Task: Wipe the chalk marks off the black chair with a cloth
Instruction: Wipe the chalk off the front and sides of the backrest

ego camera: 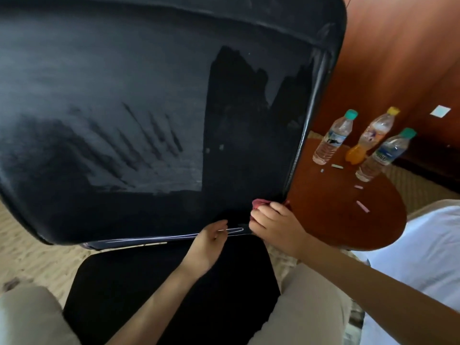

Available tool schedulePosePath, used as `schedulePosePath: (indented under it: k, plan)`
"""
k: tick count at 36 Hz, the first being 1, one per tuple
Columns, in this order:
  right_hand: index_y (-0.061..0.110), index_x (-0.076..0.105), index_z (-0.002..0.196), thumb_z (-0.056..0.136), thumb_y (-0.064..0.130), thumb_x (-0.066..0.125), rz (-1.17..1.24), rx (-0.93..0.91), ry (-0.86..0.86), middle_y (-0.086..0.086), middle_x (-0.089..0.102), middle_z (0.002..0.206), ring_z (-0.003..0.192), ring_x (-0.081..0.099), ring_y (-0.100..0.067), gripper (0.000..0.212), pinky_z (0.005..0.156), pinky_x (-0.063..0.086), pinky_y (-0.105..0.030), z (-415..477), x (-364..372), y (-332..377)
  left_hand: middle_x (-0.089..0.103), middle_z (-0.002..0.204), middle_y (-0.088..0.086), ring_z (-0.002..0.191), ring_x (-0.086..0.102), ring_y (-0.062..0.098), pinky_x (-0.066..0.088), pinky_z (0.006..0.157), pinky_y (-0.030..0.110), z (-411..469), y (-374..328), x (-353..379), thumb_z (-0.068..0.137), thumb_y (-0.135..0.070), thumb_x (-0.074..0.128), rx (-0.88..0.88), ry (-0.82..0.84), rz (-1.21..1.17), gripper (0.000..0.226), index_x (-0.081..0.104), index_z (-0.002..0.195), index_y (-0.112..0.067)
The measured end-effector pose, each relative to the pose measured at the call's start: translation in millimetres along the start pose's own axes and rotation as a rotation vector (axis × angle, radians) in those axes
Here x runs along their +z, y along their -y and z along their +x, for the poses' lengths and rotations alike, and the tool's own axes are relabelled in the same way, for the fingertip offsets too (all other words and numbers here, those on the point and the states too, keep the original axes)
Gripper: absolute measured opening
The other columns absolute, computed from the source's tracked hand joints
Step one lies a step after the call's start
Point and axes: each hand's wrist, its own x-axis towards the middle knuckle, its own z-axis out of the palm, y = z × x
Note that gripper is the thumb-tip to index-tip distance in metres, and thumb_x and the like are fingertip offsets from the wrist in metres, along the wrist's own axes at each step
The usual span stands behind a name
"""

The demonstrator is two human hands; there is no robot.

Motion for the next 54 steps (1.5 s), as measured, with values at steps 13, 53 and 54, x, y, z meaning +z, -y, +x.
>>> schedulePosePath:
  k: [13,53,54]
  plan:
    - [0.019,0.063,0.066,0.086,0.012,0.045,0.172,-0.205,0.311,0.000,0.065,0.078,0.094,0.065,-0.020,0.027,0.095,0.041,-0.032,-18,27,35,0.058,0.121,0.000,0.112,0.049,0.005,0.029,0.088,0.005,19,1,-7,0.096,0.001,0.042,-0.006,-0.015,-0.024,0.033,0.060,0.122,-0.007]
    - [0.028,0.076,0.101,0.076,0.039,0.066,-0.099,-0.564,0.389,0.012,0.069,0.109,0.112,0.055,-0.004,0.030,0.098,0.036,-0.033,6,34,15,0.062,0.075,0.004,0.072,0.053,0.017,0.037,0.061,0.024,18,-31,21,0.094,-0.008,0.046,-0.272,-0.205,-0.125,0.023,0.064,0.080,-0.006]
    - [0.028,0.077,0.097,0.075,0.039,0.067,-0.101,-0.556,0.368,0.013,0.070,0.103,0.109,0.057,-0.004,0.027,0.096,0.036,-0.033,6,33,13,0.064,0.077,0.008,0.072,0.053,0.017,0.038,0.063,0.026,19,-29,23,0.094,-0.010,0.046,-0.268,-0.211,-0.120,0.022,0.065,0.085,-0.002]
